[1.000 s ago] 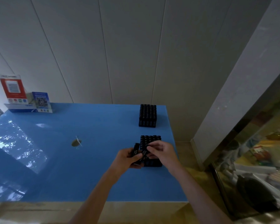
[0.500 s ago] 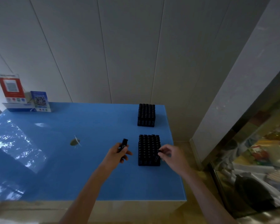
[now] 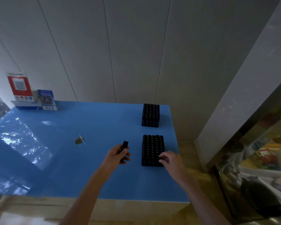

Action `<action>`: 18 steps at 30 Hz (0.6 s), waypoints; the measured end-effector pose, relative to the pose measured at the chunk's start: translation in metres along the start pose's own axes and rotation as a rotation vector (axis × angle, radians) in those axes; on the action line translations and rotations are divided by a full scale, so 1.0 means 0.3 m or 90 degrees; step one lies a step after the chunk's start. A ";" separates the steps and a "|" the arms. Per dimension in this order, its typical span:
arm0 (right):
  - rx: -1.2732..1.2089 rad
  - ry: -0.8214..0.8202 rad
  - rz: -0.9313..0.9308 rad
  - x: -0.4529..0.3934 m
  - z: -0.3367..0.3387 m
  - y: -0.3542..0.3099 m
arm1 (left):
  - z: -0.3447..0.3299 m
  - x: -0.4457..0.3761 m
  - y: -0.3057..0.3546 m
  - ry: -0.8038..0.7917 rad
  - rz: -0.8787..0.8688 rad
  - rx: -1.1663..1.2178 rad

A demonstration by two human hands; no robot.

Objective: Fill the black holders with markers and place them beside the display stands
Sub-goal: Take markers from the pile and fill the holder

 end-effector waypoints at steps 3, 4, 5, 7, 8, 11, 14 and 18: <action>-0.001 0.006 0.000 0.001 -0.009 0.005 | -0.001 0.002 -0.008 -0.006 0.011 0.010; 0.002 0.006 0.002 0.000 -0.011 0.005 | -0.002 0.002 -0.009 -0.010 0.013 0.014; 0.006 0.005 0.004 0.000 -0.013 0.005 | -0.002 0.002 -0.010 -0.015 0.015 0.018; 0.022 0.002 0.014 0.000 -0.011 -0.002 | -0.005 0.005 -0.010 -0.023 0.016 0.030; 0.031 0.003 0.021 0.000 -0.008 -0.006 | -0.007 0.009 -0.008 -0.025 0.017 0.032; 0.045 -0.004 0.027 0.001 -0.002 -0.009 | -0.017 0.021 0.001 -0.024 0.019 0.025; 0.032 -0.018 0.015 0.006 0.004 -0.001 | -0.032 0.020 0.007 -0.028 0.015 0.025; -0.022 0.016 -0.009 -0.003 0.041 -0.020 | -0.074 0.018 0.009 -0.037 -0.002 -0.013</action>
Point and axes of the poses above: each hand's wrist, its own x-axis away from the middle knuckle, its own z-axis out of the back of the hand, y = z × x, the point moved 8 cm from there along -x, towards the middle knuckle, and after that the axes turned 14 degrees about z, right-handed, at the moved point
